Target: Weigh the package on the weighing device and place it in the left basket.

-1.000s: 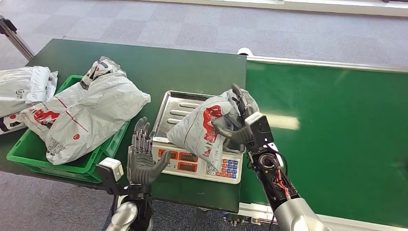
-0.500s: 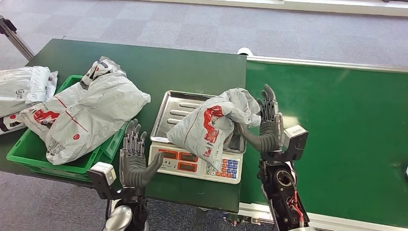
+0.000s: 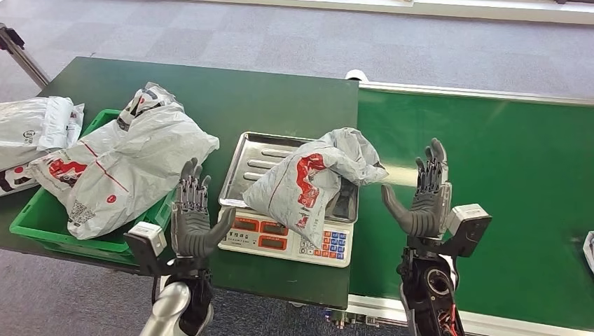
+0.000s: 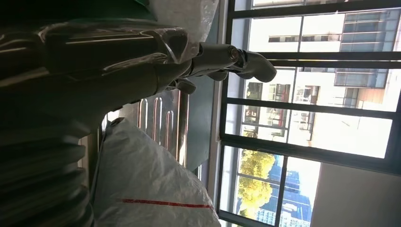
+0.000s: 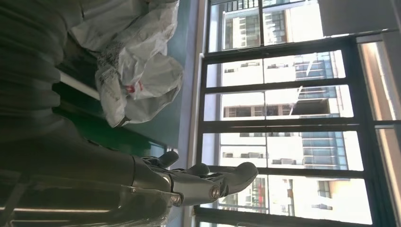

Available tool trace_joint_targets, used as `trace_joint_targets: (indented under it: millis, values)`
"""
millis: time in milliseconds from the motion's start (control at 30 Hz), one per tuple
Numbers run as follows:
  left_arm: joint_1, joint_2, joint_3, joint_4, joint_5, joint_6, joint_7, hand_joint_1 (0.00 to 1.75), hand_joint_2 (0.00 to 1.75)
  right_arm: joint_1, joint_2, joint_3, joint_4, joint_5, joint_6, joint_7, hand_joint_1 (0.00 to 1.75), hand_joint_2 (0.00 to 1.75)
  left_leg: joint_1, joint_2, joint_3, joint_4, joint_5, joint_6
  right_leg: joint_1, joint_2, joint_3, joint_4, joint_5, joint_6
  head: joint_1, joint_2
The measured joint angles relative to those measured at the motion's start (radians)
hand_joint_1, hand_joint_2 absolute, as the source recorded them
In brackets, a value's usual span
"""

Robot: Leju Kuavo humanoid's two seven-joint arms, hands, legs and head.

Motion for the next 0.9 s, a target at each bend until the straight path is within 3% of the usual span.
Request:
trace_joint_targets:
  millis: [367, 600, 733, 900]
  values:
    - [-0.166, 0.015, 0.026, 0.092, -0.168, 0.027, 0.017, 0.00, 1.75, 0.030, -0.001, -0.057, 0.074, 0.158, -0.049, 0.140, 0.00, 1.75, 0.000, 0.000, 0.000, 0.000, 0.000, 0.000, 0.000, 0.000, 0.000, 0.000, 0.000, 0.000, 0.000, 0.000]
    - [-0.197, 0.024, 0.031, 0.117, -0.225, 0.044, 0.029, 0.00, 1.75, 0.045, -0.001, -0.067, 0.095, 0.174, -0.027, 0.154, 0.00, 1.75, 0.000, 0.000, 0.000, 0.000, 0.000, 0.000, 0.000, 0.000, -0.001, 0.000, 0.000, 0.000, 0.000, 0.000]
    - [-0.236, 0.042, 0.025, 0.138, -0.418, 0.062, 0.064, 0.00, 1.75, 0.065, -0.001, -0.072, 0.096, 0.160, 0.039, 0.139, 0.00, 1.75, 0.000, 0.000, 0.000, 0.000, 0.000, 0.000, 0.000, 0.000, 0.000, 0.000, 0.000, 0.000, 0.000, 0.000]
    - [-0.294, 0.083, -0.013, 0.187, -0.591, 0.010, 0.135, 0.00, 1.75, 0.085, -0.001, -0.075, 0.096, 0.148, 0.084, 0.127, 0.00, 1.75, 0.000, 0.000, 0.000, 0.000, 0.000, 0.000, 0.000, 0.000, 0.000, 0.000, 0.000, 0.000, 0.000, 0.000]
